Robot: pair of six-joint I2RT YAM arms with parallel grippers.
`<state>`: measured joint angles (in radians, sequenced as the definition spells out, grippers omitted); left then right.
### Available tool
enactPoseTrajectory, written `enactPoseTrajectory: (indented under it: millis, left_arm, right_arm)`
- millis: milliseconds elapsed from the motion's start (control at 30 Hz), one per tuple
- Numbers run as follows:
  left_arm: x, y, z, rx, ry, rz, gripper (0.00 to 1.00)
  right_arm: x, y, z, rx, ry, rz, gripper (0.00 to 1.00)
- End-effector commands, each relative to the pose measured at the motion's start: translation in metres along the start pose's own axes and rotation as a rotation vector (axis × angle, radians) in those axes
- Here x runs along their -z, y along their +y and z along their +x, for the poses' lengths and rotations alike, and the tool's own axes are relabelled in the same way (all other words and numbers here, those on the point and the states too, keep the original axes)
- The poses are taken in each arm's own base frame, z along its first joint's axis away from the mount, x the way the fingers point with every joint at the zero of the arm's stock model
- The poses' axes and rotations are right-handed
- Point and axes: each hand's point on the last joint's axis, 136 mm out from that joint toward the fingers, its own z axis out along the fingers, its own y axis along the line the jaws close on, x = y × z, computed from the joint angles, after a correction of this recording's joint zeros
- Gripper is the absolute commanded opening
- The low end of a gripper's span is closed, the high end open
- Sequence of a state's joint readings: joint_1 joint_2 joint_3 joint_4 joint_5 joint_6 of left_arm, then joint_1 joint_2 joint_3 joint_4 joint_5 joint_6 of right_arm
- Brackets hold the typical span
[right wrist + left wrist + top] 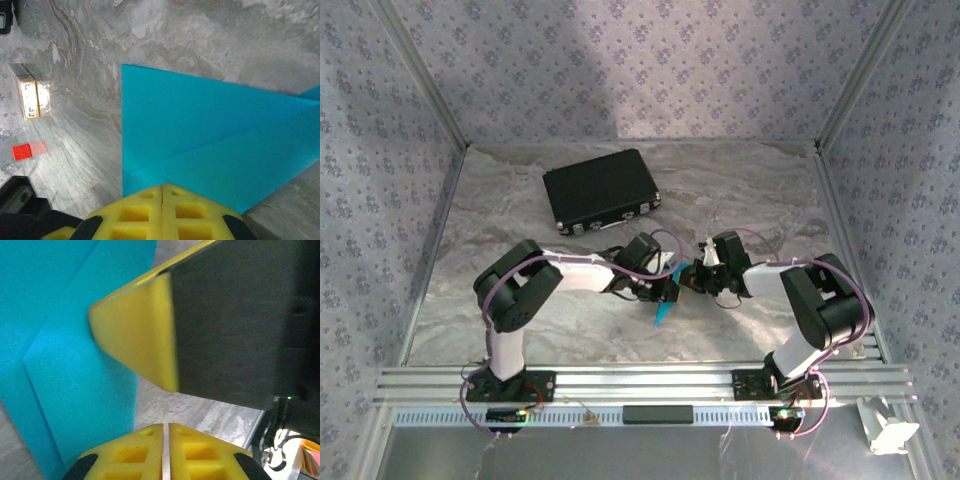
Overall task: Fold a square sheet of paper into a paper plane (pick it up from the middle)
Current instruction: Fold the wing for the fifth time at the center of the table.
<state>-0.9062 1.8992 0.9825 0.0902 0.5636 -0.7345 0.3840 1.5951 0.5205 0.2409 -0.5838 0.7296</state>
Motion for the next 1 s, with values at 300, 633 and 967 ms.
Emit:
enactPoseTrajectory:
  millis: [300,633,967]
  left_arm:
    - [0.012,0.028,0.062,0.016,0.149,-0.097,0.09]
    - [0.030,0.045,0.101,0.005,0.188,-0.181,0.08]
    - [0.060,0.015,0.065,-0.081,-0.008,-0.171,0.05]
  right_arm:
    - [-0.001,-0.057,0.021,-0.106,0.032,0.190,0.00]
    - [0.000,-0.059,0.019,-0.119,0.026,0.184,0.00]
    - [0.002,-0.043,0.014,-0.088,0.017,0.128,0.00]
